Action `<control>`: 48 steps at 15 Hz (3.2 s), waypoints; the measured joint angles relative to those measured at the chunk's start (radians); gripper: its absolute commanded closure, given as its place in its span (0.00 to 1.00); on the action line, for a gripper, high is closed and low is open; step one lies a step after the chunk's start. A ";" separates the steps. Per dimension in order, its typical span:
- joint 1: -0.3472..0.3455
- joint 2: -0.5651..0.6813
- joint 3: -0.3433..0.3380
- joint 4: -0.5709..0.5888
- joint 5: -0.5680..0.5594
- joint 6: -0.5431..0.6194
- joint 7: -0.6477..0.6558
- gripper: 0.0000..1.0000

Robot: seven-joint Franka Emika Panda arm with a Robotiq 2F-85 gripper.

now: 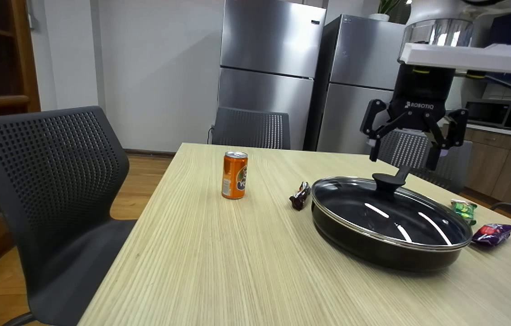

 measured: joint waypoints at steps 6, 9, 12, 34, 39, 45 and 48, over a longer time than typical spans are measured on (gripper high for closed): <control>0.001 0.076 -0.012 0.060 0.000 0.000 0.000 0.00; 0.003 0.105 -0.017 0.080 0.000 0.000 0.000 0.00; 0.005 0.123 -0.020 0.090 0.000 0.000 0.000 0.00; 0.008 0.178 -0.038 0.140 0.001 -0.001 0.000 0.61; 0.012 0.170 -0.038 0.136 0.001 -0.002 0.000 0.61; 0.039 0.091 -0.039 0.091 0.000 -0.004 0.000 0.61; 0.059 0.037 -0.036 0.064 -0.002 -0.013 0.007 0.61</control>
